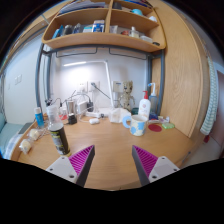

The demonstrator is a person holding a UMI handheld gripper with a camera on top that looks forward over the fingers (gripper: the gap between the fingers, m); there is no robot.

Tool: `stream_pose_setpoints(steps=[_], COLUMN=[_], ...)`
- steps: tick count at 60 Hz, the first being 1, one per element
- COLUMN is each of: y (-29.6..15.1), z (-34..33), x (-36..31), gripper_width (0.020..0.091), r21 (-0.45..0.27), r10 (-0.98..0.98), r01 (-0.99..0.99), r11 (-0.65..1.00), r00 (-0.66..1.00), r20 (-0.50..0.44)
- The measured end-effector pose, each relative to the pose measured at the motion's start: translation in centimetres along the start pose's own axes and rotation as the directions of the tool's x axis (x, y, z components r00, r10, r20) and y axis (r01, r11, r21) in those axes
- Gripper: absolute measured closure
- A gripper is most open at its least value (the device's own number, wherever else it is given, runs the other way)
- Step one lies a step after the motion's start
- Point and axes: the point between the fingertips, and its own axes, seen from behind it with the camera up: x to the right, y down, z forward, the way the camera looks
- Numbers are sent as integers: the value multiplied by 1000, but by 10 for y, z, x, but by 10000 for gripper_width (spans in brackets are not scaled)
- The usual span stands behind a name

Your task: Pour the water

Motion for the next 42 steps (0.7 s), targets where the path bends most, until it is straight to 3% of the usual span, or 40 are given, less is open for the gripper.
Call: stream_pose_setpoints(steps=[13, 21, 42], y=[41, 39, 1], z=[-5, 3, 66], x=[-102, -151, -200], gripper_width=[335, 330, 342], r21=[-38, -33, 58], r10=[7, 31, 14], r01=[-1, -24, -31], r11=[999, 999, 998], r00=[988, 969, 959], r20=[157, 246, 282])
